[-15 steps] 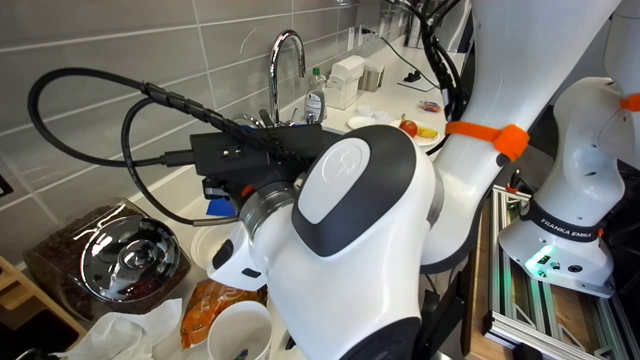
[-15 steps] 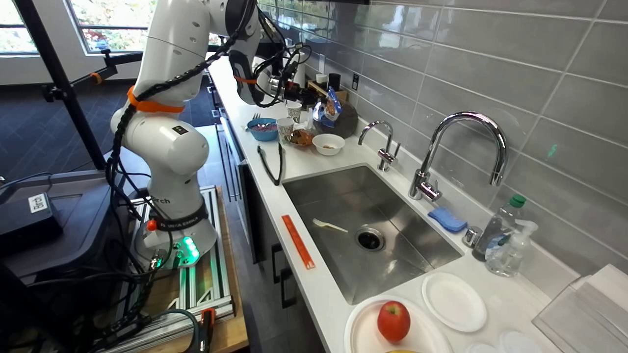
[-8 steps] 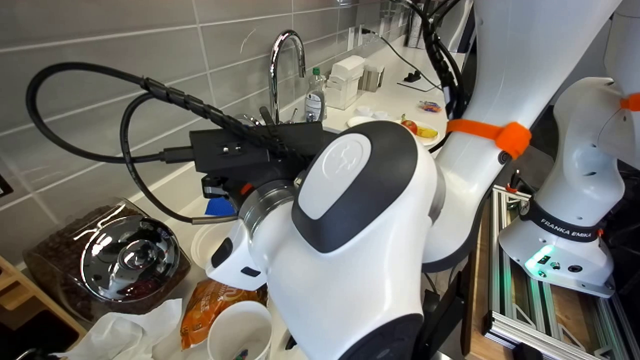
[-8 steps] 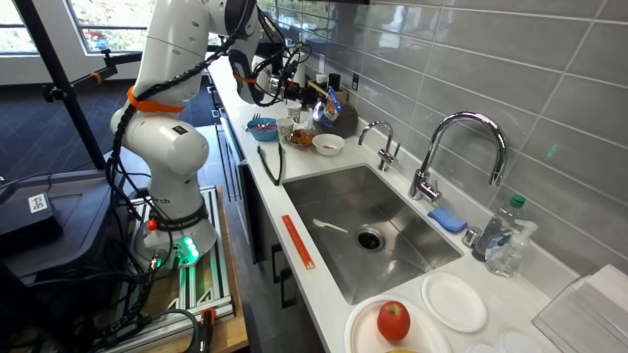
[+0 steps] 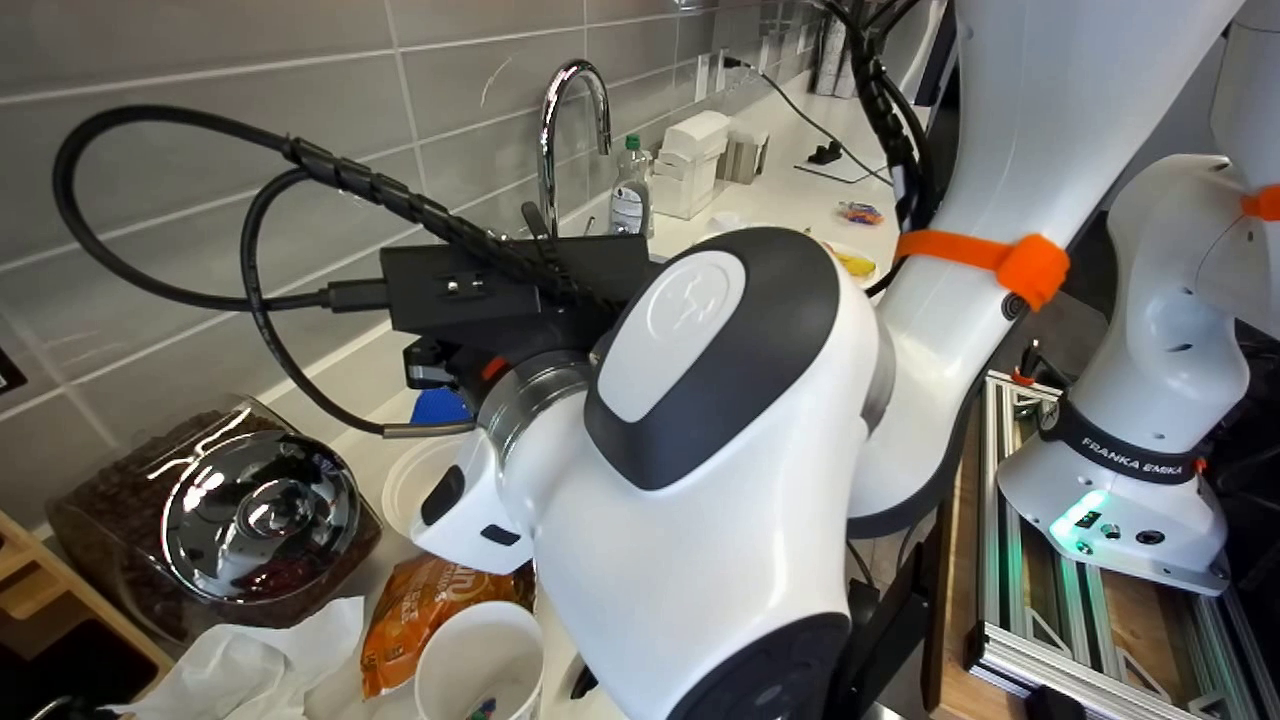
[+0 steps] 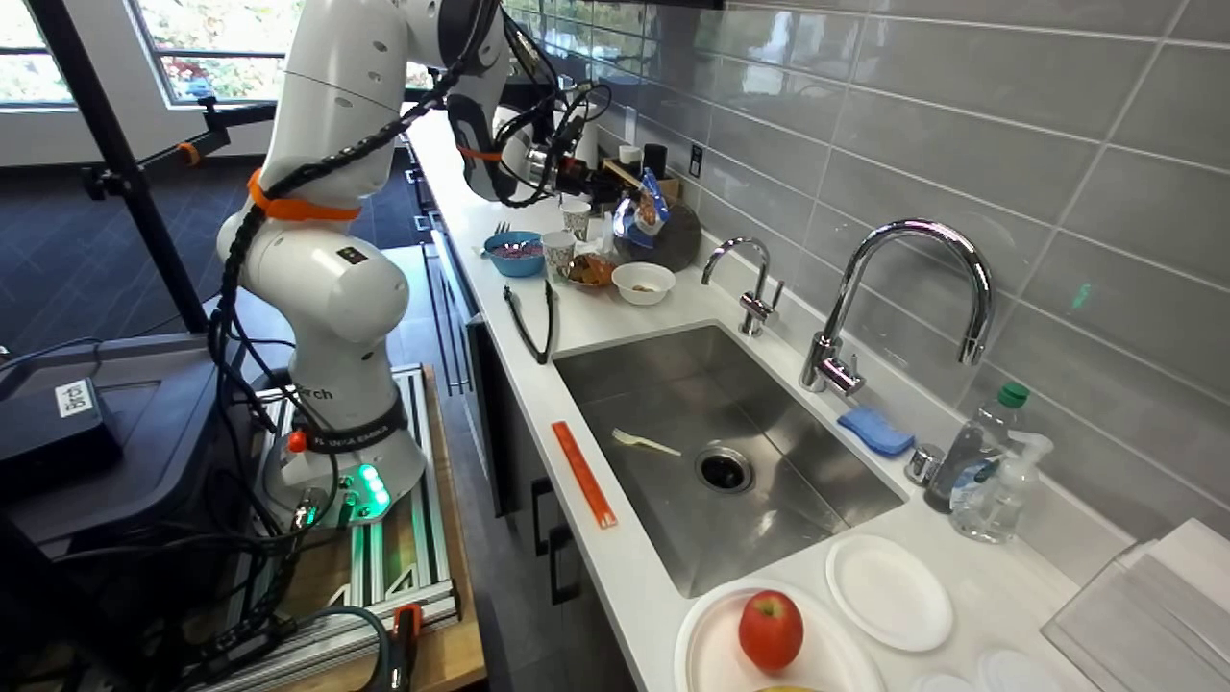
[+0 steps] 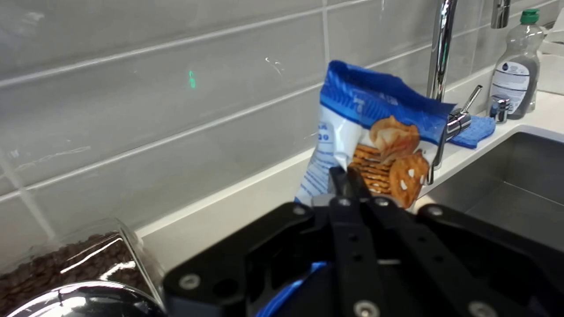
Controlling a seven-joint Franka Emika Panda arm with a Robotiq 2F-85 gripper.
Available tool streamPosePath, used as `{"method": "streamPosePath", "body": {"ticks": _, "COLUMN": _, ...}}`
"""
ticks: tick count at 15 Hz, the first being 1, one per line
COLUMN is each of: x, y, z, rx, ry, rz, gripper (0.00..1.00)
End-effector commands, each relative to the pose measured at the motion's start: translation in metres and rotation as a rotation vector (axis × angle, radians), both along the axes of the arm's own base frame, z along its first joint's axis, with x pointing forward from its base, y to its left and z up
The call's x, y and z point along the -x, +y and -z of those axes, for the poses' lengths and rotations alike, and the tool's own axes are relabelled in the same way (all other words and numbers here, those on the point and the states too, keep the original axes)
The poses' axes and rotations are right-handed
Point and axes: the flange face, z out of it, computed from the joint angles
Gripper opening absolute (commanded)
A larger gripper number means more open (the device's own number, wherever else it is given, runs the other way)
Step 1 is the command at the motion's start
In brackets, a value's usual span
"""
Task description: Pour the contents of the blue packet into the white bowl
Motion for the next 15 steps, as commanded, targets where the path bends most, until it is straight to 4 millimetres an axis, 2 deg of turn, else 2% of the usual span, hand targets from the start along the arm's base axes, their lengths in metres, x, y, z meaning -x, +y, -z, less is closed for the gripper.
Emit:
{"method": "streamPosePath", "body": {"ticks": 1, "x": 0.006, "y": -0.007, "z": -0.003, "rx": -0.021, "ry": 0.010, "rz": 0.012, "gripper": 0.00}}
{"method": "streamPosePath", "body": {"ticks": 7, "x": 0.006, "y": -0.011, "z": -0.006, "rx": -0.068, "ry": 0.023, "rz": 0.036, "gripper": 0.00}}
{"method": "streamPosePath", "body": {"ticks": 15, "x": 0.014, "y": -0.023, "z": -0.023, "rx": -0.218, "ry": 0.034, "rz": 0.093, "gripper": 0.00}}
